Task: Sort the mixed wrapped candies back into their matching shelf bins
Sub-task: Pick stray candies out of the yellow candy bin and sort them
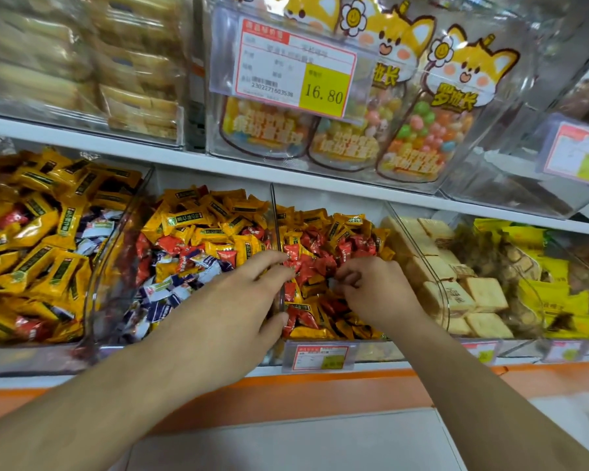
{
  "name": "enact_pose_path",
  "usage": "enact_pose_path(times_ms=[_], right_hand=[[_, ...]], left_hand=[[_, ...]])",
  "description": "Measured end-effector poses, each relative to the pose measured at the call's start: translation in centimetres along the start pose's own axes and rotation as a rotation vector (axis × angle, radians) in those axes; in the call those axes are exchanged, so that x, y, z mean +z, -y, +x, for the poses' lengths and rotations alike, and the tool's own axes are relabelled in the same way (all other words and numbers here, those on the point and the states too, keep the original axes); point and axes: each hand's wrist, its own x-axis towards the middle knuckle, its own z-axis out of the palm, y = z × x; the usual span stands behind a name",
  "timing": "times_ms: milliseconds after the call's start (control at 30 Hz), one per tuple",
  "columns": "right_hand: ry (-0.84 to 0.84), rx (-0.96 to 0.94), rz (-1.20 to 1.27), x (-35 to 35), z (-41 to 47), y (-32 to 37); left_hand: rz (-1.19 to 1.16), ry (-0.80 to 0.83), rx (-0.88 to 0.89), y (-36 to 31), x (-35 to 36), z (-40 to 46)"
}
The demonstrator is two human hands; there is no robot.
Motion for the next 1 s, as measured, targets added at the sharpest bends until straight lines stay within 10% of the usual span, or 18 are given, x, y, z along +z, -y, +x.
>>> enact_pose_path(times_ms=[733, 1000], right_hand=[[-0.037, 0.030, 0.138, -2.7, -1.7, 1.2], [0.090, 0.000, 0.804, -5.3, -4.8, 8.0]], left_hand=[[-0.063, -0.032, 0.027, 0.3, -0.2, 0.3], [-0.268, -0.212, -0.031, 0.0, -2.0, -0.3]])
